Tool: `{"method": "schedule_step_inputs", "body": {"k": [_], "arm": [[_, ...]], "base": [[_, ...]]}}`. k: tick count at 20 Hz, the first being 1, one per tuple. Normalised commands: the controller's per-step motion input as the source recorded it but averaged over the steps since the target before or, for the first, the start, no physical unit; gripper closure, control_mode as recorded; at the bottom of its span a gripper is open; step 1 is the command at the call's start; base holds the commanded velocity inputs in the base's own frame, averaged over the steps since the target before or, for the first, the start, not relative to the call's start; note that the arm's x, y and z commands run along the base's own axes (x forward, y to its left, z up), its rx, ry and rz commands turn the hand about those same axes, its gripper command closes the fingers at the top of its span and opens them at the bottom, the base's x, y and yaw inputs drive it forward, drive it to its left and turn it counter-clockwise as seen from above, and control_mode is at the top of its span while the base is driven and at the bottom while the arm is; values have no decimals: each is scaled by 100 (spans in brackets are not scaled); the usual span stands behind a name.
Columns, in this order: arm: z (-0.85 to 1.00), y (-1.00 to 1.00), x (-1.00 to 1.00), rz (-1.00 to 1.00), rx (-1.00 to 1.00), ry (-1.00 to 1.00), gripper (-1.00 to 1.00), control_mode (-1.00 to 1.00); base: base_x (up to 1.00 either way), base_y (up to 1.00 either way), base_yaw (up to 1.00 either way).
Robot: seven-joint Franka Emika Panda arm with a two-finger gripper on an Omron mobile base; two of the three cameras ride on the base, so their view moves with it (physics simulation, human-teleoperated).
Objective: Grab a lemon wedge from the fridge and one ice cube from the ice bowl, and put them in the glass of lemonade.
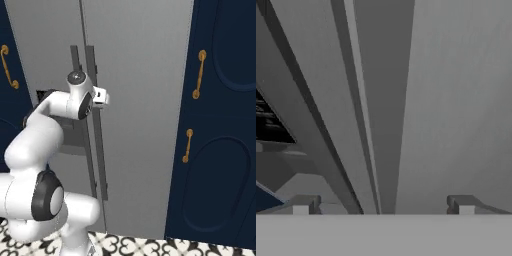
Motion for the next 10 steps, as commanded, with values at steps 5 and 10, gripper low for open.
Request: {"method": "schedule_step_inputs", "body": {"k": [5, 10], "arm": [[-23, 0, 59, 0, -1, -13, -100, -100], [-5, 0, 57, 0, 0, -11, -100, -100]], "base": [[0, 0, 0], [0, 0, 0]]}}
